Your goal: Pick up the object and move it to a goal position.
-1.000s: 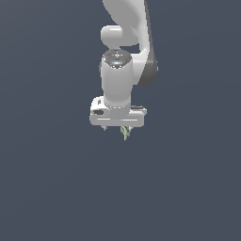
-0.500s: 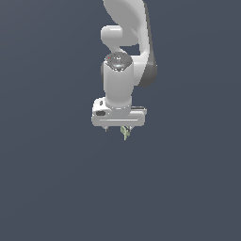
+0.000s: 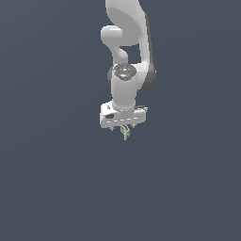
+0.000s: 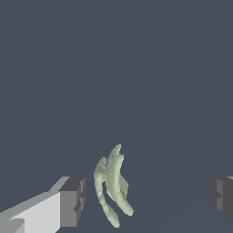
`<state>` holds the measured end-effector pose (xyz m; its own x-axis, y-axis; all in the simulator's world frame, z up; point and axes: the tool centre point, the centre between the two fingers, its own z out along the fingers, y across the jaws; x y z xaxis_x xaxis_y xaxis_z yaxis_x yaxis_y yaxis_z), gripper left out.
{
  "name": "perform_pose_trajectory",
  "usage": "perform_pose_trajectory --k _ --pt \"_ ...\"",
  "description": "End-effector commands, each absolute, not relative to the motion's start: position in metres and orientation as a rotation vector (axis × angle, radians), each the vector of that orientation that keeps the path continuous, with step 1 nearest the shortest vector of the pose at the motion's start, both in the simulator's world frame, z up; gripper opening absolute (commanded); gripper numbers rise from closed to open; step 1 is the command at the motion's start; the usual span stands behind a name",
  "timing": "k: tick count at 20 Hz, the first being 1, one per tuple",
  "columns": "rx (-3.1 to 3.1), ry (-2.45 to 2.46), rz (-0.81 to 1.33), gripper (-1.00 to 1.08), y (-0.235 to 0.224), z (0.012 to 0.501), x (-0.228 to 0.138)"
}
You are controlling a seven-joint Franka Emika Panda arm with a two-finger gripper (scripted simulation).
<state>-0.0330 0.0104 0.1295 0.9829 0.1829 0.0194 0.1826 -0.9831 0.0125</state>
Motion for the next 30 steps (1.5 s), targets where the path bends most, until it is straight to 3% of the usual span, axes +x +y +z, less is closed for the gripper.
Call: perform_pose_trajectory --k 1,11,30 --pt "3.112 0.372 0.022 1.0 0.016 0.116 -0.047" --pt "3.094 0.546 0.001 1.0 0.028 0.091 -0.076" --pt "3.093 0.551 0.0 1.0 0.028 0.041 -0.078"
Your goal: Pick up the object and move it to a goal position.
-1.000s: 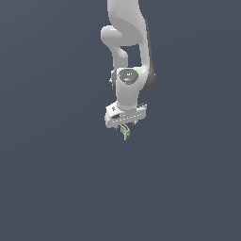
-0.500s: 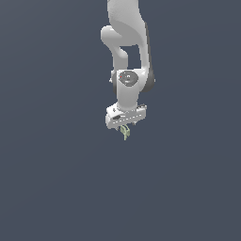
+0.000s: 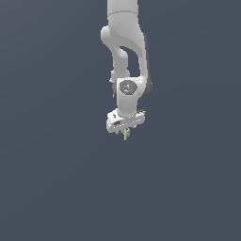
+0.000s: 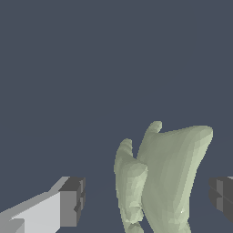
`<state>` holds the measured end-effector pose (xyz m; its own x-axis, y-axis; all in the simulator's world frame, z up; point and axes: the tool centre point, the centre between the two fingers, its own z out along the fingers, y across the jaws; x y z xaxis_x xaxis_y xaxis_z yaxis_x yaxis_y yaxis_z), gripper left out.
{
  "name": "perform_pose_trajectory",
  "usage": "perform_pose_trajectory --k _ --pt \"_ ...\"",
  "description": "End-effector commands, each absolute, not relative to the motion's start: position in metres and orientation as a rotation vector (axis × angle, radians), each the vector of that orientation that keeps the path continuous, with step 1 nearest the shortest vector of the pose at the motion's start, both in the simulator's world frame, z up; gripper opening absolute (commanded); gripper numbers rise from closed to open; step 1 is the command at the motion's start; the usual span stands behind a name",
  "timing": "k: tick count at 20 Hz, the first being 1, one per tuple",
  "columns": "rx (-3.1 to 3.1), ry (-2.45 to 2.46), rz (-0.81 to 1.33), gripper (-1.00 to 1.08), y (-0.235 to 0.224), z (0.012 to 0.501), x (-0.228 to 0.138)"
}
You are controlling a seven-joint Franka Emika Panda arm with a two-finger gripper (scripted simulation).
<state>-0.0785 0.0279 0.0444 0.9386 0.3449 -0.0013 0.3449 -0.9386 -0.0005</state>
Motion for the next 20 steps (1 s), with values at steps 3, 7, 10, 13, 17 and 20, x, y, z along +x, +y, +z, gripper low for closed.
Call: perform_pose_trajectory --k 3,7,10,13,17,20 --pt "-3.093 -0.551 0.0 -1.0 0.028 0.04 -0.078" --pt "-3.093 -0.551 0.0 -1.0 0.028 0.04 -0.078" --pt "-3.093 -0.551 0.0 -1.0 0.028 0.04 -0.078" --pt "-3.093 -0.552 0.0 -1.0 0.028 0.041 -0.078" --pt "-3.093 -0.552 0.0 -1.0 0.028 0.045 -0.078" --pt "-3.093 -0.552 0.0 -1.0 0.027 0.053 -0.079"
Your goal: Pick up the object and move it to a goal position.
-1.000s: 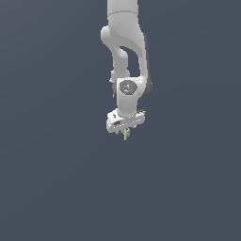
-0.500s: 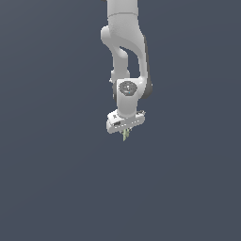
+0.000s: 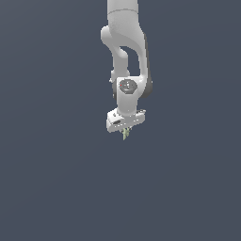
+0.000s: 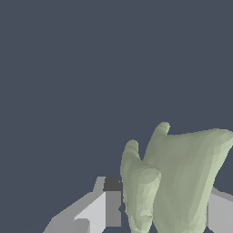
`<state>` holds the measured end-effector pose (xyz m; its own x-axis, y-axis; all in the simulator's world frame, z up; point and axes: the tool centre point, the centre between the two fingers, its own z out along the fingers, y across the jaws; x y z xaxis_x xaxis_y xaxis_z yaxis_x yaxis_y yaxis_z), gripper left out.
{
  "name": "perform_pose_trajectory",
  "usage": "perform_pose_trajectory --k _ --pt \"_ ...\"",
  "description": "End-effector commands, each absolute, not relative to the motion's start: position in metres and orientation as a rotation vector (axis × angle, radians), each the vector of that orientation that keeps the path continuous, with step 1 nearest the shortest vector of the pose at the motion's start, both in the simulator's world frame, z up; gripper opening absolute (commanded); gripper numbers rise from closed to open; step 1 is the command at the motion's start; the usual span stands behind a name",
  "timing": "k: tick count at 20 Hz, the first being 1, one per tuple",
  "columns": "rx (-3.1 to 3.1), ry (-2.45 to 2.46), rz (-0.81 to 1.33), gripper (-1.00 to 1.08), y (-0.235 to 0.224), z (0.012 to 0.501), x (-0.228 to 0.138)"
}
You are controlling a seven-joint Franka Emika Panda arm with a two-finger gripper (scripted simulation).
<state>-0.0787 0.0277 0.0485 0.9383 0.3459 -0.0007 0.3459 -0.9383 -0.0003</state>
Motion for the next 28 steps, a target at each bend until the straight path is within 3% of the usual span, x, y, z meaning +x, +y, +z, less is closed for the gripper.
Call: perform_pose_trajectory --k 1,28 --pt "-3.093 -0.552 0.0 -1.0 0.027 0.057 -0.079" --pt "-3.092 -0.552 0.0 -1.0 0.014 0.263 -0.088"
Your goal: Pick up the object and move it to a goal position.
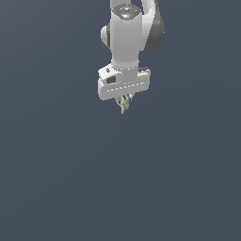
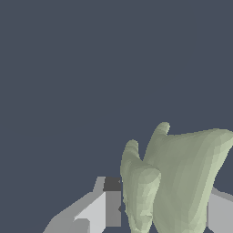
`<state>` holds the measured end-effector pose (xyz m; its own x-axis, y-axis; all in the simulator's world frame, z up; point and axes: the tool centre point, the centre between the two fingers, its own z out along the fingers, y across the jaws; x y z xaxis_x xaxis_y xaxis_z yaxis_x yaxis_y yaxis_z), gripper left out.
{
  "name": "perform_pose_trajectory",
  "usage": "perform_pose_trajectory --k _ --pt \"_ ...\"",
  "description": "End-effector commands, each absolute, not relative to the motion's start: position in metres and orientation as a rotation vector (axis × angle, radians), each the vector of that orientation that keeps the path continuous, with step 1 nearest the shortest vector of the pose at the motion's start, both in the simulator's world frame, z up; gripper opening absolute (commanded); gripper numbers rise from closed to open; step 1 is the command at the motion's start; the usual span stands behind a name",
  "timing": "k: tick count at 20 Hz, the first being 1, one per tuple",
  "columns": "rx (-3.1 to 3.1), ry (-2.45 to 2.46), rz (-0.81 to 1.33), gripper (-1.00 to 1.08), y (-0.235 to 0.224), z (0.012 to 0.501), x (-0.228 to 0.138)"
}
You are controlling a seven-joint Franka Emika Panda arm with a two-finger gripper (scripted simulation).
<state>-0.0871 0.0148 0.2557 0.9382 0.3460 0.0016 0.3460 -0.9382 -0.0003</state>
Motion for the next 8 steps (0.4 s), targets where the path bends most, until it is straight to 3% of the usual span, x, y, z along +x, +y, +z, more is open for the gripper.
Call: perform_pose_trajectory --k 1,8 --pt "-3.092 -0.552 0.0 -1.0 0.014 0.267 -0.087" --pt "-3.093 -0.551 0.0 -1.0 0.013 0.28 -0.086"
